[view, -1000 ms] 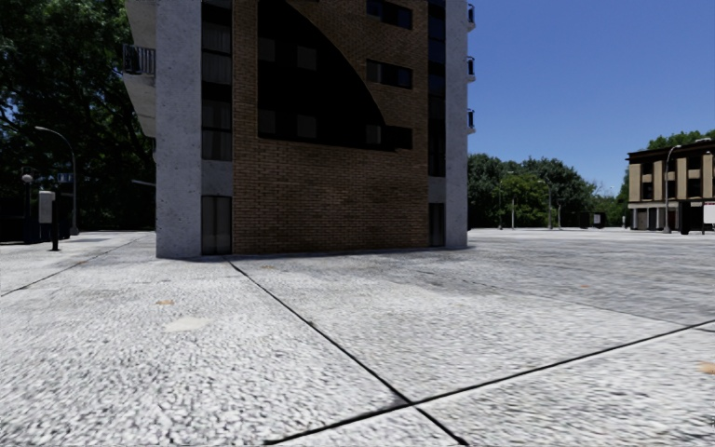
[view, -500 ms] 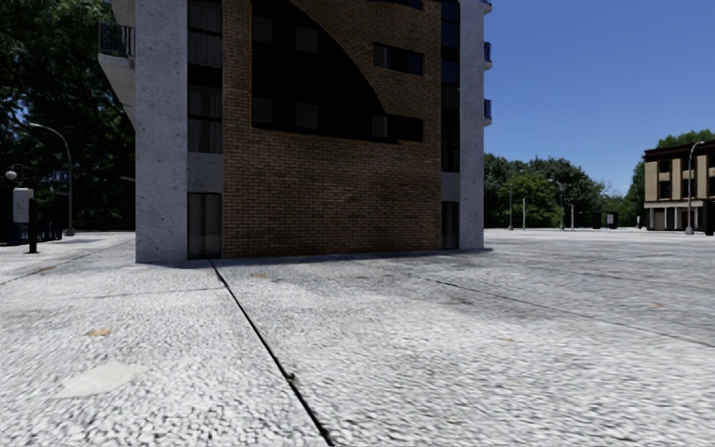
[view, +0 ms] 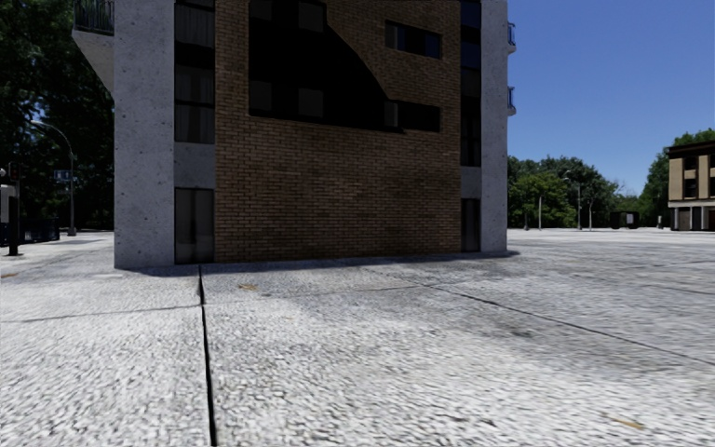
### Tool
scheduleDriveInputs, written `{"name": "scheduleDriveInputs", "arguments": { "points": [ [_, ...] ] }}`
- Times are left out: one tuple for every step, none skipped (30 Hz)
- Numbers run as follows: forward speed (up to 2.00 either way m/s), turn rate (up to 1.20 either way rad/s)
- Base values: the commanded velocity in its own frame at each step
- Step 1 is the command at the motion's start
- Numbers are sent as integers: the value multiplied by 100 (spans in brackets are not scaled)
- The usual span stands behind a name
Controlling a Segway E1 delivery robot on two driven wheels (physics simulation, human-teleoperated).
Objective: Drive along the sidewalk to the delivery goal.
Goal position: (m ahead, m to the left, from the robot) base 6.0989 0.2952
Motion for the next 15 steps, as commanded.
{"name": "scheduleDriveInputs", "arguments": {
  "points": [
    [195, 3],
    [195, 3],
    [186, 20],
    [182, 41],
    [181, 64],
    [181, 64],
    [181, 79],
    [180, 84],
    [179, 81],
    [168, 60],
    [151, 0],
    [144, 0],
    [144, 0],
    [139, 0],
    [138, 0]
  ]
}}
